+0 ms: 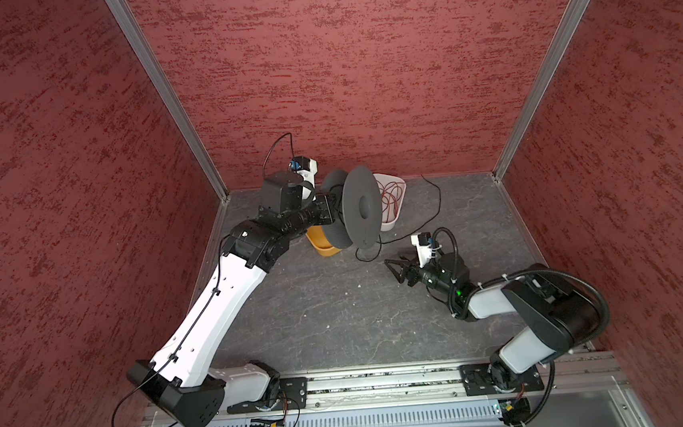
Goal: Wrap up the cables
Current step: 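Slide the right gripper along the black cable back toward the spool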
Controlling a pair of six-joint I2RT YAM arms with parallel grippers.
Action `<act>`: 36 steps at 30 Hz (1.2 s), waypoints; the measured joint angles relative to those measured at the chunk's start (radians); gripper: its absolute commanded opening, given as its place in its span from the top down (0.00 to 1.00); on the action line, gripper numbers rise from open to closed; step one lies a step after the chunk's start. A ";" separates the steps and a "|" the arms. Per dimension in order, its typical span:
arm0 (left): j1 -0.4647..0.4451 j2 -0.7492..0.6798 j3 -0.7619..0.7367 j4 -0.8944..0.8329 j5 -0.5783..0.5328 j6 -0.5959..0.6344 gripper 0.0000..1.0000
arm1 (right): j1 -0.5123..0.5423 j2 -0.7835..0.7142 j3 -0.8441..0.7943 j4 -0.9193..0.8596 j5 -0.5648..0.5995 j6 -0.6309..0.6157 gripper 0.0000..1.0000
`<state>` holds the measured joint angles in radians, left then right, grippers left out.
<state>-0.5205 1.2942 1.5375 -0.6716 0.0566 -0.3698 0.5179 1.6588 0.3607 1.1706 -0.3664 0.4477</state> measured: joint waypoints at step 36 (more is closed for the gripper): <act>-0.004 0.057 0.024 -0.002 -0.217 0.008 1.00 | 0.256 0.072 0.227 -0.193 0.340 -0.147 1.00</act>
<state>-0.5243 1.3510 1.5620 -0.6731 -0.1600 -0.3618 0.7742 1.7313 0.5880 0.9771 -0.0269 0.3008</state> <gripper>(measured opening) 0.089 0.053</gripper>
